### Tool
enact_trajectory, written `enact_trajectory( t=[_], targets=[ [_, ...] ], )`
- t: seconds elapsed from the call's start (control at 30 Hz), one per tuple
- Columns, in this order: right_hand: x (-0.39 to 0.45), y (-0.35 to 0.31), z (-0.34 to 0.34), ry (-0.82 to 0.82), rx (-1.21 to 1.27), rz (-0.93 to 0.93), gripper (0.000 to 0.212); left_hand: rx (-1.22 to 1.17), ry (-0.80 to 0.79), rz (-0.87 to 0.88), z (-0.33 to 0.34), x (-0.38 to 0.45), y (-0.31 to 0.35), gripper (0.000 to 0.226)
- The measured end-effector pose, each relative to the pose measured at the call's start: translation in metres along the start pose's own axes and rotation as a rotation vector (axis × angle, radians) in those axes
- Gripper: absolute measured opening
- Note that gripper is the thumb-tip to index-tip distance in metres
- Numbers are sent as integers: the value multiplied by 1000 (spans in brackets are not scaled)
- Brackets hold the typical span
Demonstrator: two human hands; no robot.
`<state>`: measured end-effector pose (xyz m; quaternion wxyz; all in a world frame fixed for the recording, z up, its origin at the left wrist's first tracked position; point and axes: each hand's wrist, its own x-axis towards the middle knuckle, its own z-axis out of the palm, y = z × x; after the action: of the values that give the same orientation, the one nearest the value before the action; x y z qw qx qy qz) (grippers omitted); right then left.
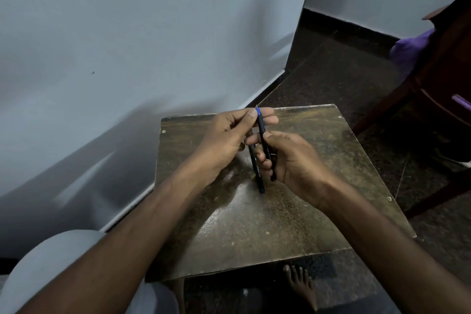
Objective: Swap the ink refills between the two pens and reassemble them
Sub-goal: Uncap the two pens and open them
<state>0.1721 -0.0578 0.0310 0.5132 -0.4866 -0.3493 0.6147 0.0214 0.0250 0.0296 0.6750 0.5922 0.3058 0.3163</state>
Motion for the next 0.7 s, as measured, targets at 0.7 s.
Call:
enact_trajectory(
  t=[0.7],
  targets=[
    [-8, -3, -2, 214, -483, -190, 15, -7, 268, 138, 7, 0, -4, 12]
  ],
)
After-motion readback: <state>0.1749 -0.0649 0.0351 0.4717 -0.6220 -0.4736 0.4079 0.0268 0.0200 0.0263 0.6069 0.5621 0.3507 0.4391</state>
